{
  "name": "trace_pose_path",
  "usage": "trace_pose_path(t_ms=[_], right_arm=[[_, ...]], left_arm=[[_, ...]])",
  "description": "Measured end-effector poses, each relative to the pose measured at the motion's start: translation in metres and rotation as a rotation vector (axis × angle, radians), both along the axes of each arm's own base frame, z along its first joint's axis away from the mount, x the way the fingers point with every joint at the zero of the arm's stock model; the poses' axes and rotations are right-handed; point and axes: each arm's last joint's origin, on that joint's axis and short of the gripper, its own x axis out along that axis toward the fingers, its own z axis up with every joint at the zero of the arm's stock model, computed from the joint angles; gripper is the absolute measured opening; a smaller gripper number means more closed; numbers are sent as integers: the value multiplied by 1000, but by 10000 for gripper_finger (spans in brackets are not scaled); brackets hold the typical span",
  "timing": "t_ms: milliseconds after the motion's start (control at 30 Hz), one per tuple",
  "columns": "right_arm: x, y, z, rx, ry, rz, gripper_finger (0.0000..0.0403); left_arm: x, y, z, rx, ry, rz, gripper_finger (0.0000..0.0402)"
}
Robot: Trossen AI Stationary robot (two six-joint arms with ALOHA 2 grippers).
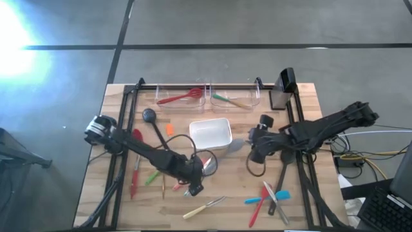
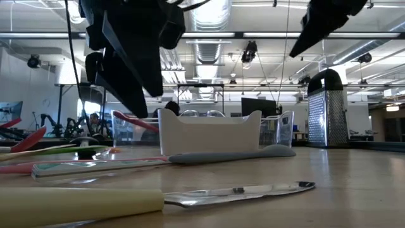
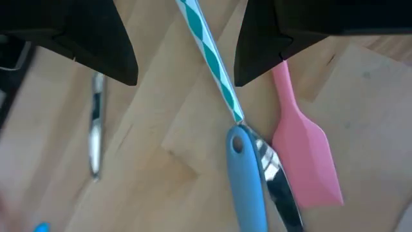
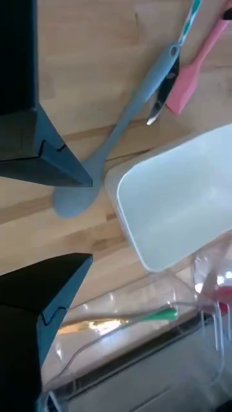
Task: Pick & Place Kitchen Items
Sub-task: Put the blue table knife into the right transparent bin
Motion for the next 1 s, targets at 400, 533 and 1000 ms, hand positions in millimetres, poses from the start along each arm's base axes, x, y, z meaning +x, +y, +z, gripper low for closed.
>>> trace_pose_path(t_ms=[400, 533, 1000], right_arm=[[-34, -13, 4, 39, -157, -90, 164], [-36, -13, 3, 46, -182, -90, 159], [-32, -12, 0, 7, -166, -69, 148]], left_arm=[[6, -19, -27, 34, 139, 40, 261], [6, -19, -29, 44, 137, 58, 261], [12, -22, -57, 60, 183, 52, 261]])
